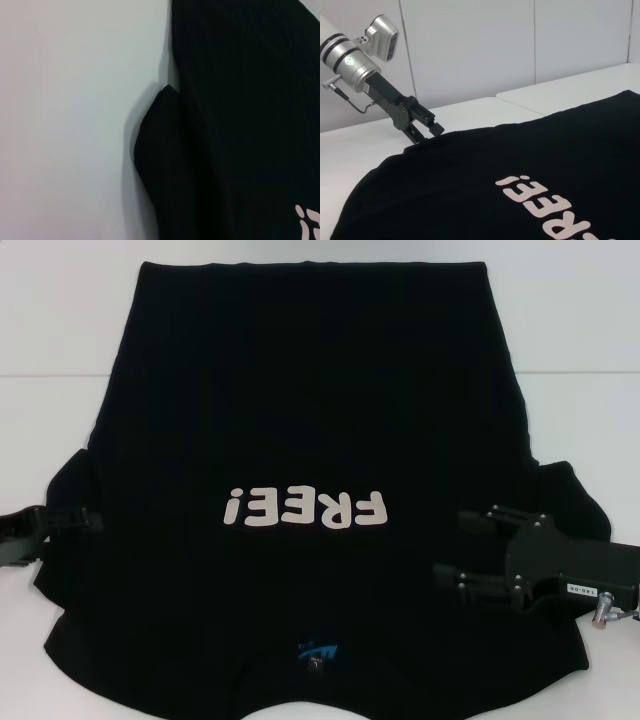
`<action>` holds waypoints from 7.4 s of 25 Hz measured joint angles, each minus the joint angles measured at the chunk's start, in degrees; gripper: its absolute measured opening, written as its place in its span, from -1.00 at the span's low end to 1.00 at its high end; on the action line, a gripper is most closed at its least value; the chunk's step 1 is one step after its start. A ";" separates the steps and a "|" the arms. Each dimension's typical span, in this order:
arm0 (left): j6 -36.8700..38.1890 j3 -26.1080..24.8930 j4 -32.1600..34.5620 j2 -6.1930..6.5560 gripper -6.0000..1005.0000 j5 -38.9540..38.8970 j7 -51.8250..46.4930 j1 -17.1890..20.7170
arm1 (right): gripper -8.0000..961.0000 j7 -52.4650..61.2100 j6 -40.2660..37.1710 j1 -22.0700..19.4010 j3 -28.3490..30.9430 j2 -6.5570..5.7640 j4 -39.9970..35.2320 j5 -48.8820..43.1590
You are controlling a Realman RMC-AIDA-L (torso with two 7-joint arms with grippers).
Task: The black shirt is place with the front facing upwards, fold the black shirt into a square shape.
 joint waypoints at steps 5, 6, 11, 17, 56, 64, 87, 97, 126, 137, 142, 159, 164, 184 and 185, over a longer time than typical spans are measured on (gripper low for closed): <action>-0.50 0.03 0.81 0.06 0.72 0.23 -0.03 -0.05 | 0.77 0.00 -0.16 0.03 0.00 0.00 0.00 0.00; -0.79 0.04 1.13 0.05 0.71 0.27 0.00 0.02 | 0.77 0.00 -0.20 0.04 0.00 0.00 0.00 0.00; -1.70 1.45 1.95 -0.15 0.60 0.41 -0.04 0.41 | 0.77 0.13 -0.34 0.08 0.03 0.00 0.00 0.00; -2.62 3.34 1.77 -0.23 0.01 0.50 -0.17 0.26 | 0.77 0.58 -0.34 0.09 0.09 0.00 0.00 0.00; 3.49 3.03 9.98 2.68 -0.99 1.27 -4.13 -1.04 | 0.77 0.79 -0.71 0.03 0.62 0.00 0.00 0.10; 4.52 1.18 12.04 2.83 -0.99 1.25 -4.74 -0.68 | 0.77 0.79 -0.79 -0.07 0.62 0.00 0.00 0.09; 6.84 8.05 13.54 -5.65 -0.94 -5.76 -3.75 -4.80 | 0.77 0.79 -0.74 0.01 0.60 0.09 0.78 0.09; 5.49 8.94 1.79 -6.38 -0.70 -16.90 1.72 -4.14 | 0.77 0.79 -0.40 0.06 0.36 0.09 0.96 0.09; -14.45 7.33 -4.30 -4.97 0.86 -17.39 -0.82 -1.78 | 0.77 0.79 -0.22 -0.15 0.62 0.09 1.41 0.09; -11.44 7.02 -4.34 -7.38 0.86 -25.73 7.67 -6.74 | 0.77 0.79 -0.18 -0.15 0.62 0.09 1.41 0.09; -2.30 6.98 -4.03 -6.79 0.86 -31.09 13.82 -5.33 | 0.77 0.81 -0.17 -0.32 0.96 0.10 1.41 0.09; 26.15 11.08 2.58 -6.49 0.86 -25.99 52.58 5.67 | 0.77 64.43 -0.47 1.68 -0.54 -5.20 -23.55 -11.82; 26.55 11.04 2.86 -6.47 0.86 -24.97 54.17 6.22 | 0.77 87.00 -7.74 6.18 -1.83 -6.61 -30.67 -28.21; 26.01 11.11 2.85 -6.47 0.86 -24.84 56.24 6.16 | 0.77 92.61 1.70 12.54 -4.36 -7.14 -13.68 -40.10; 26.02 11.11 2.86 -6.49 0.86 -24.84 56.21 6.19 | 0.77 92.62 1.98 12.55 -4.38 -7.17 -13.58 -40.10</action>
